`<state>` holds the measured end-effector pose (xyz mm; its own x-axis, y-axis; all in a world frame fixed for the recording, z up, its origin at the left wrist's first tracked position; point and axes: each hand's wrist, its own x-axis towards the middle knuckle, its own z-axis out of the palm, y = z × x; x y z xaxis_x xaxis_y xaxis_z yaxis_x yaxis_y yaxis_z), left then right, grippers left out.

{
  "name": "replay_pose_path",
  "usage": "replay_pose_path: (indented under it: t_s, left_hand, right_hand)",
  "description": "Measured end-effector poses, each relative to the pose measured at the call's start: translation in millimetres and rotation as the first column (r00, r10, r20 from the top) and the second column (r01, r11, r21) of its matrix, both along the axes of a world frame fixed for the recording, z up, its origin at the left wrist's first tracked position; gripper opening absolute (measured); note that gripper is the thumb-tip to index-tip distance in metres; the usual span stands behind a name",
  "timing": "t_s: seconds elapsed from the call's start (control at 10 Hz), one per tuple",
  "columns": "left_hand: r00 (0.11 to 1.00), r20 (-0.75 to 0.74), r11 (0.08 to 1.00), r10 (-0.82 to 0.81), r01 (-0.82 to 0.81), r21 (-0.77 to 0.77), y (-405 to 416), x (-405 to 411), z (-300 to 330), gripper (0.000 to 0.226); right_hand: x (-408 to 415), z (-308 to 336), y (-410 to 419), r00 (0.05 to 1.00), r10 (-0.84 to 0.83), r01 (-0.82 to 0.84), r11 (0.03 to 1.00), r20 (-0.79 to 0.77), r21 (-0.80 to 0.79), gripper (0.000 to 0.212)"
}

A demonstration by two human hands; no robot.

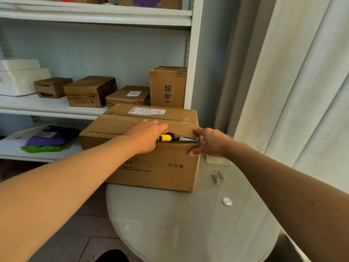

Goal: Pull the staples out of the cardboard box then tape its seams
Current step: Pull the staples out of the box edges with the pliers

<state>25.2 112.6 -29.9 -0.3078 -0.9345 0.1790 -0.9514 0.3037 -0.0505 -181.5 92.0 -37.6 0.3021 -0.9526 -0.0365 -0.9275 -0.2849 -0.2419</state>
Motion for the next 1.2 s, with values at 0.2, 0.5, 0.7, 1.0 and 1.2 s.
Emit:
replay_pose_path:
  t_s: [0.2, 0.5, 0.7, 1.0, 1.2]
  left_hand:
    - [1.000, -0.005, 1.000, 0.011, -0.011, 0.017, 2, -1, 1, 0.050]
    - [0.998, 0.039, 0.996, 0.056, -0.058, 0.071, 4, -9, 10, 0.043]
    - [0.991, 0.064, 0.991, 0.114, -0.118, 0.055, 11, -13, 5, 0.039]
    - [1.000, 0.013, 0.994, -0.027, 0.028, -0.110, 5, 2, -2, 0.048]
    - [0.998, -0.043, 0.998, 0.042, -0.044, -0.038, 9, -3, -6, 0.047]
  right_hand:
    - [1, 1, 2, 1.000, -0.002, 0.002, 1.000, 0.008, 0.003, 0.079]
    - [1, 0, 3, 1.000, -0.004, 0.004, 1.000, 0.016, -0.005, 0.078]
    - [1, 3, 3, 1.000, -0.006, 0.006, 1.000, 0.008, -0.002, 0.079]
    - [2, 2, 6, 1.000, -0.008, 0.008, 1.000, 0.016, -0.001, 0.076]
    - [0, 2, 3, 0.999, -0.013, 0.013, 1.000, 0.034, 0.011, 0.078]
